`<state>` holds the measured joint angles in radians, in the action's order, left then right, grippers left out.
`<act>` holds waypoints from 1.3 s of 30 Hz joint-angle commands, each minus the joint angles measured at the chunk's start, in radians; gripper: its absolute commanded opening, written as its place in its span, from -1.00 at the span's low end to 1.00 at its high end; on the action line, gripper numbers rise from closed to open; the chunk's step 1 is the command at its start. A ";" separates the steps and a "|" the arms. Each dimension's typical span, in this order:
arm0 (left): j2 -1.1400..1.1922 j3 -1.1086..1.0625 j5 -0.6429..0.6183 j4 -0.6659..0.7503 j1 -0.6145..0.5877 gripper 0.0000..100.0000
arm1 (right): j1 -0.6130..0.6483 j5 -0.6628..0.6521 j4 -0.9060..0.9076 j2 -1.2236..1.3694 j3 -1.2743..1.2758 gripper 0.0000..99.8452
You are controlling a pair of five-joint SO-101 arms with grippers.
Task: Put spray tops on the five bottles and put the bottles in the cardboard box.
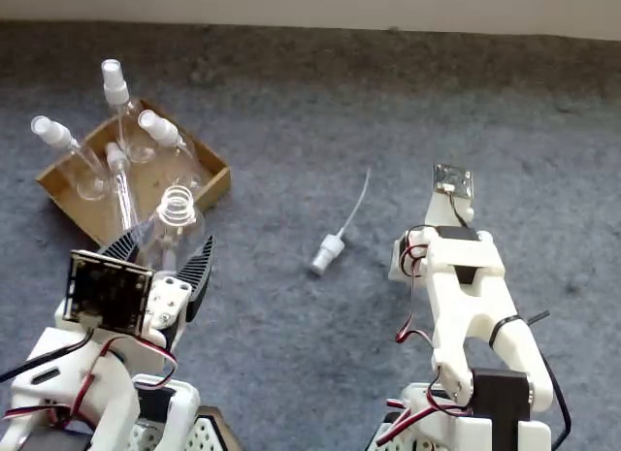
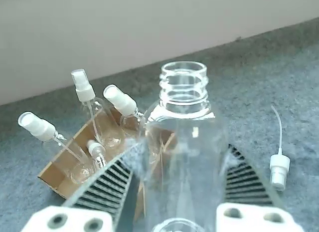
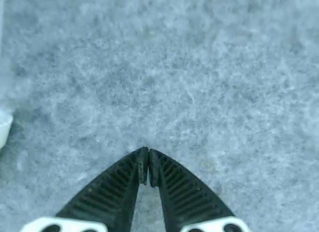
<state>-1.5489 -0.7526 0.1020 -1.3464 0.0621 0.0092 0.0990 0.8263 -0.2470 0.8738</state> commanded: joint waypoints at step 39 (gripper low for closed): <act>-0.262 -0.733 -0.393 0.621 -0.030 -0.88 | 0.318 0.333 -0.217 -0.041 -0.070 -0.58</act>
<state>-1.8067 -1.4906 -0.2754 -0.7541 0.0407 0.2869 0.3214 0.6299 -0.2470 0.8692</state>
